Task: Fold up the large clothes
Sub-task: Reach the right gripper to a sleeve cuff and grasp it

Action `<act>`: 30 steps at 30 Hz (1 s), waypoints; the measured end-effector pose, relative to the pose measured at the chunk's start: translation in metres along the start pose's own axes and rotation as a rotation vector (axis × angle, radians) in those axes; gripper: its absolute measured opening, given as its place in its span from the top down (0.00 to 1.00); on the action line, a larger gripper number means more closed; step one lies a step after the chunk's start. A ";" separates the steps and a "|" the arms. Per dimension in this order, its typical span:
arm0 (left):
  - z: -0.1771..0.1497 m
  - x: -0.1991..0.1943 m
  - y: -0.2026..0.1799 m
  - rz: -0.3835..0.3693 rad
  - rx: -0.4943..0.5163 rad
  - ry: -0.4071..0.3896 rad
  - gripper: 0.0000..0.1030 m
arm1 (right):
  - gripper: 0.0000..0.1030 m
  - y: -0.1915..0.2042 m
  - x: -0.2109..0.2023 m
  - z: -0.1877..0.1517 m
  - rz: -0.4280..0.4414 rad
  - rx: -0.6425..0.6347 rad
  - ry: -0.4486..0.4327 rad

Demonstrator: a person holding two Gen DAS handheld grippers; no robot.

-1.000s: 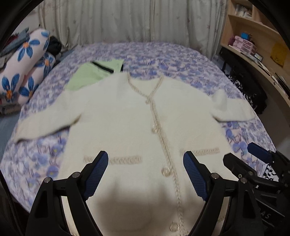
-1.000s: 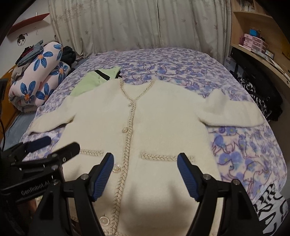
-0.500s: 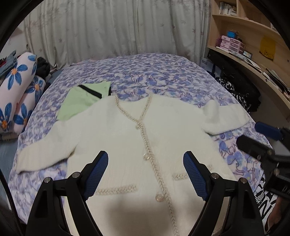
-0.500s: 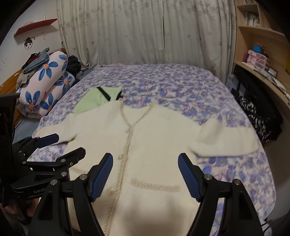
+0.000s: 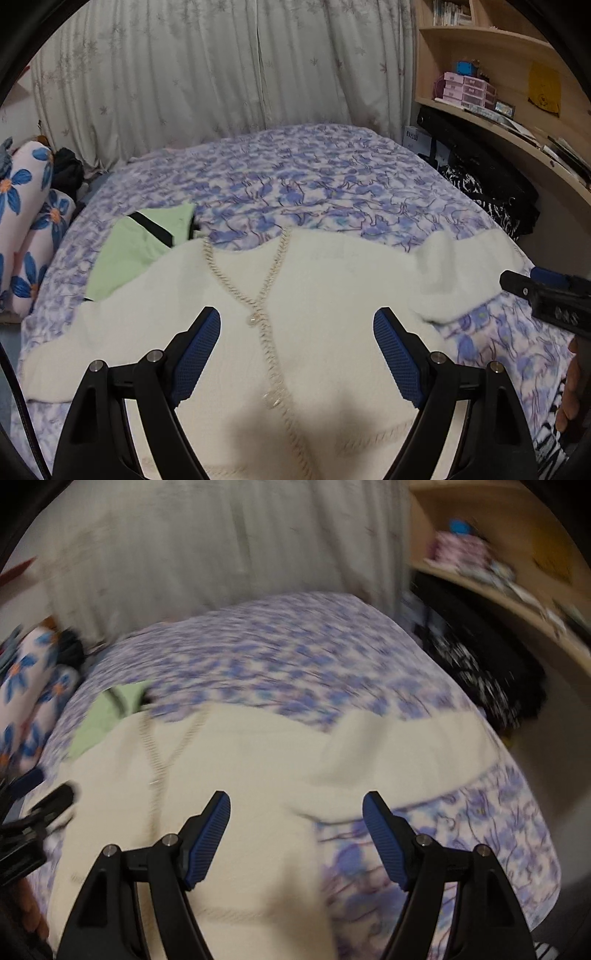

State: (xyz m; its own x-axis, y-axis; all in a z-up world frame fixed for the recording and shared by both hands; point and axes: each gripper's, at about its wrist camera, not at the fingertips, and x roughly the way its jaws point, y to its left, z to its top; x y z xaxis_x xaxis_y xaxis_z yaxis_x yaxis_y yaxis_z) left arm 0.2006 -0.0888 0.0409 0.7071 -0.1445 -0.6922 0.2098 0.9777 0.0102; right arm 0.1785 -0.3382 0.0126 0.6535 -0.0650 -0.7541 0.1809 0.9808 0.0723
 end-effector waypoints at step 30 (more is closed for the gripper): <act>-0.011 0.246 -0.116 0.016 -0.018 0.140 0.19 | 0.61 -0.268 0.190 -0.001 -0.141 0.666 0.074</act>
State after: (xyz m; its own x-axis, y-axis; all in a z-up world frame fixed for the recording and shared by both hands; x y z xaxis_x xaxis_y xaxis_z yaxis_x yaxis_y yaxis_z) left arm 0.3427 -0.2363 -0.1382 0.6086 -0.1077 -0.7861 0.1867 0.9824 0.0100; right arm 0.2537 -0.6134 -0.1508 0.5426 -0.1479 -0.8269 0.6898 0.6402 0.3381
